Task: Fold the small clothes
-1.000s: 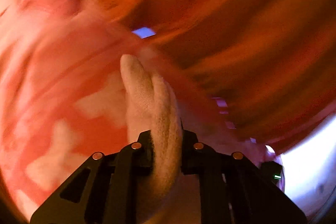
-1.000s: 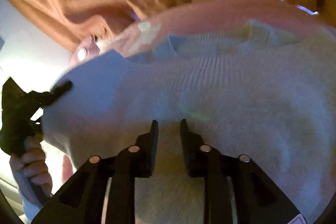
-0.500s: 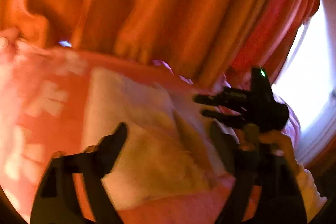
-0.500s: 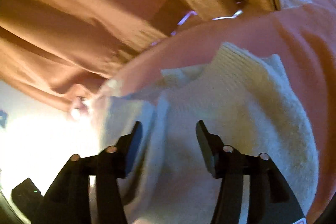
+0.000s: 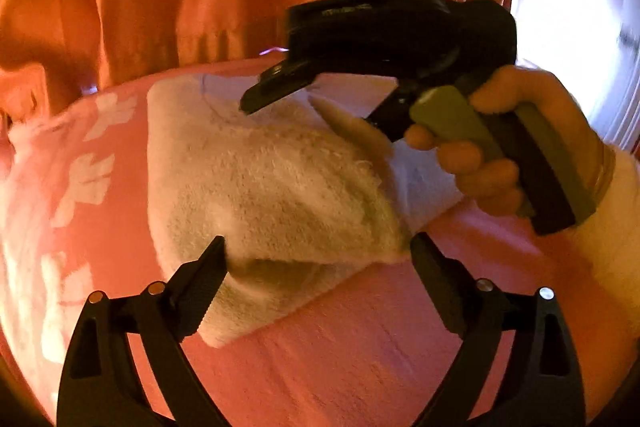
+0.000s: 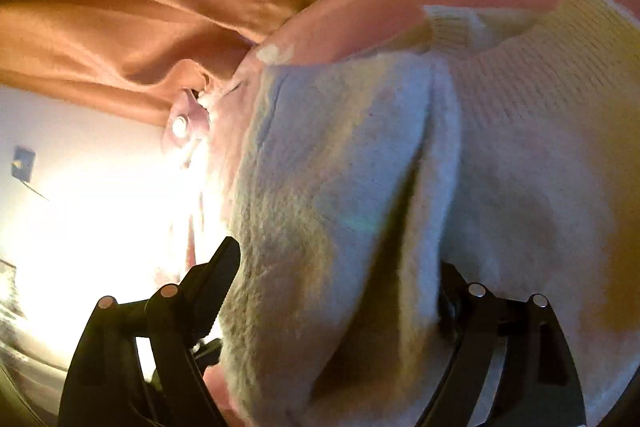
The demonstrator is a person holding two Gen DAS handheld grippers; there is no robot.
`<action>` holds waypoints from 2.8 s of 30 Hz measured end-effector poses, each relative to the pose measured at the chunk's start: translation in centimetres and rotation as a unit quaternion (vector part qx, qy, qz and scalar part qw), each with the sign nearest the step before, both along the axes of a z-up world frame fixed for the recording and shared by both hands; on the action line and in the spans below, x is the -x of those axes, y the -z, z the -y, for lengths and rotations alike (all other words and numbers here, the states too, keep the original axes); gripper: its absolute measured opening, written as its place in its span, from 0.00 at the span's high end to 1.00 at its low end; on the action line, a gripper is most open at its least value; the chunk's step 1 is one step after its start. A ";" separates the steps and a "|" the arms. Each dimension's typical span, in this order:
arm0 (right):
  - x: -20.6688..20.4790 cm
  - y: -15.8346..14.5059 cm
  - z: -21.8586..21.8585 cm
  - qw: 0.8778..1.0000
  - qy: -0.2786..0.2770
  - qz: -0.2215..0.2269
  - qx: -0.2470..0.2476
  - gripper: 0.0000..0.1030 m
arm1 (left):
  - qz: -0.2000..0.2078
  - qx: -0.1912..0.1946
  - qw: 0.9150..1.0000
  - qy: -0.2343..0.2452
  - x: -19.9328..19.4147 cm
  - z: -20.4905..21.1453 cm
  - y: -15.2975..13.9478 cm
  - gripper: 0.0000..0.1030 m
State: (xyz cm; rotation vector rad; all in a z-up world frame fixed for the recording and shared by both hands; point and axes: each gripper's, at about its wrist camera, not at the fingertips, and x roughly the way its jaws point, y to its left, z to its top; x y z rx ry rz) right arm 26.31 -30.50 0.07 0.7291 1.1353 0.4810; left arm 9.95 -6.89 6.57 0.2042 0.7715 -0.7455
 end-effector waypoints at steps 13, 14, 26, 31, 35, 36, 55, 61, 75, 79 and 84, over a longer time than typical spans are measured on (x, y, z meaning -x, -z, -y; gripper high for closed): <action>1.6 -0.8 14.4 0.975 0.163 0.021 0.149 0.77 | -0.015 0.095 0.991 -0.091 -3.1 -1.2 -1.4 0.12; 1.9 1.1 15.6 0.976 0.177 -0.019 0.125 0.77 | -0.025 0.087 0.991 -0.097 -3.5 -1.0 -0.8 0.12; 10.9 -4.2 12.7 0.989 0.118 0.047 0.078 0.35 | -0.122 0.185 0.966 -0.132 -6.1 -1.7 -1.1 0.12; 12.8 -4.5 11.1 0.986 0.110 0.081 0.099 0.90 | -0.157 0.081 0.976 -0.131 -6.6 1.3 1.8 0.13; 16.1 -7.5 10.8 0.980 0.098 0.114 0.129 0.91 | -0.160 0.046 0.977 -0.132 -5.9 1.3 2.4 0.12; 15.6 -4.9 10.3 0.977 0.083 0.065 0.188 0.91 | -0.169 0.043 0.976 -0.130 -6.0 1.2 2.8 0.12; 4.7 0.1 12.8 0.982 0.140 -0.007 0.129 0.40 | -0.108 0.130 0.978 -0.125 -5.4 1.0 -1.2 0.08; 6.1 -7.6 13.9 0.965 0.181 0.152 0.117 0.91 | -0.140 0.086 0.977 -0.138 -6.2 2.4 1.7 0.08; 11.3 -10.2 11.4 0.952 0.175 0.182 0.175 0.83 | -0.089 0.082 0.982 -0.146 -4.9 1.2 -1.1 0.08; 9.9 -8.3 4.1 0.967 0.048 0.171 0.182 0.83 | -0.043 0.141 0.964 -0.220 -6.5 -3.1 -4.4 0.08; 8.4 -3.2 -2.2 0.952 -0.057 0.101 0.284 0.86 | -0.048 0.109 0.950 -0.288 -8.8 -5.4 -3.0 0.08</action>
